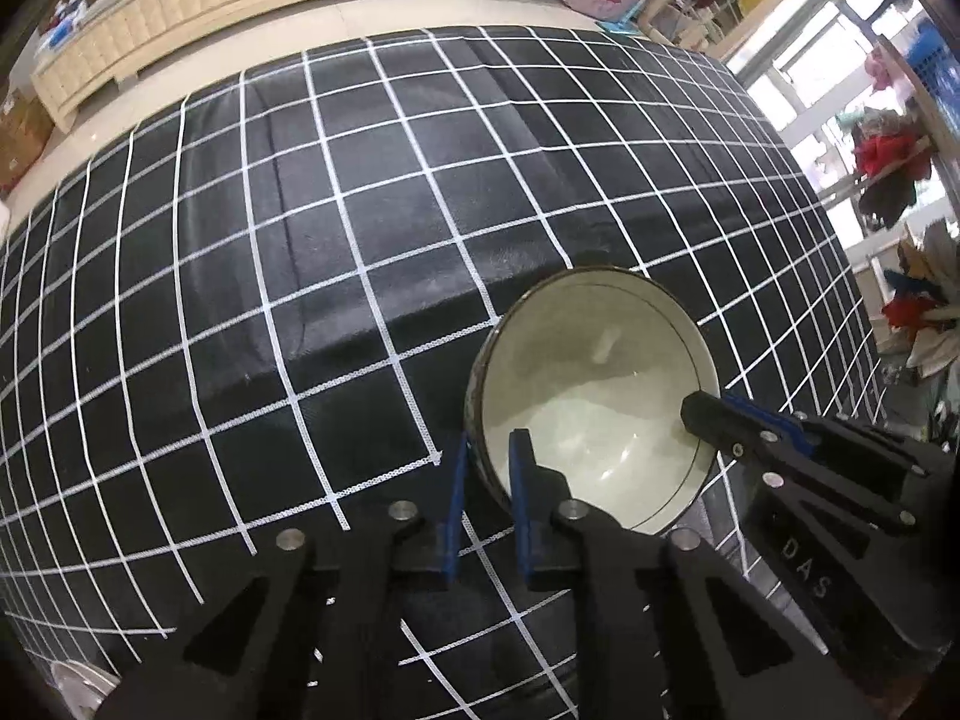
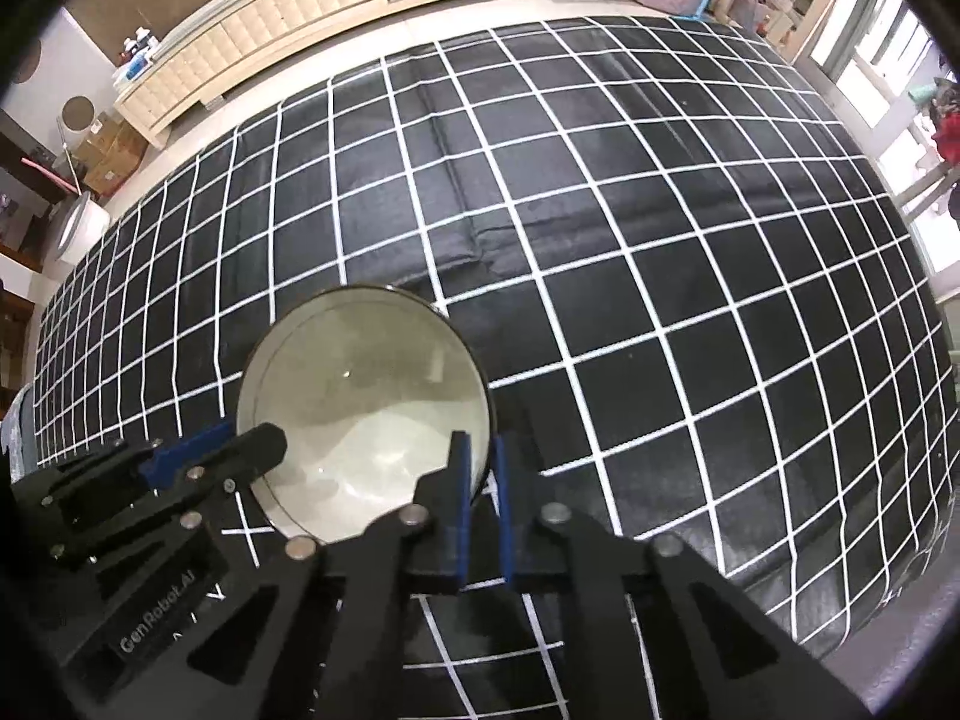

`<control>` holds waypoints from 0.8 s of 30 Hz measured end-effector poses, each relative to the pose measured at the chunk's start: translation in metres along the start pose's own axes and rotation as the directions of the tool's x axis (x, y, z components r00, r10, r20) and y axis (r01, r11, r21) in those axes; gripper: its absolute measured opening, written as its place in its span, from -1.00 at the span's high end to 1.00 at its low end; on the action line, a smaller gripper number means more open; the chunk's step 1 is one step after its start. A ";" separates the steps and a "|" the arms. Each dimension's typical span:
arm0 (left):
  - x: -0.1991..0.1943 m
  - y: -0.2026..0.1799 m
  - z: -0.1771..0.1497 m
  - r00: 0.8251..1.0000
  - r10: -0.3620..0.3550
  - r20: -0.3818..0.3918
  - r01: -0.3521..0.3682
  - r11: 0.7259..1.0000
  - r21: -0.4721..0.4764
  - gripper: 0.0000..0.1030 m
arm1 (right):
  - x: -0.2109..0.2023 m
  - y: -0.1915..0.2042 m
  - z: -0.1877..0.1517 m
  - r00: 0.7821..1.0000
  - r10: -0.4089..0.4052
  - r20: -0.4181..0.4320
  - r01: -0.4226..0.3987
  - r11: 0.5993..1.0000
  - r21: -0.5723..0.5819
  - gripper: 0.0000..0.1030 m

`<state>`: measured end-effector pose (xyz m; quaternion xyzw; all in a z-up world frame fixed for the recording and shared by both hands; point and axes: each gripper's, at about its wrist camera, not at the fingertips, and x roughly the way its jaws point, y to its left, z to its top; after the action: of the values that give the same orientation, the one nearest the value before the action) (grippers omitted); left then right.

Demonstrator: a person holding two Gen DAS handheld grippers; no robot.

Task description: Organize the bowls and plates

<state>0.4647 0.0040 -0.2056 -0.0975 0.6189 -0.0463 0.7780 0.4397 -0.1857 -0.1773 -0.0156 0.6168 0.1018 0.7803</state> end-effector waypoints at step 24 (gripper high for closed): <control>-0.035 0.087 -0.092 0.993 0.094 -0.066 -0.101 0.988 -0.114 0.76 | -0.003 0.117 -0.064 0.996 0.054 -0.077 -0.070 0.972 -0.223 0.78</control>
<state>0.3631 0.0866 -0.2103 -0.1111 0.6478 0.0252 0.7533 0.3569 -0.0811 -0.1779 -0.0881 0.6286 0.1947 0.7478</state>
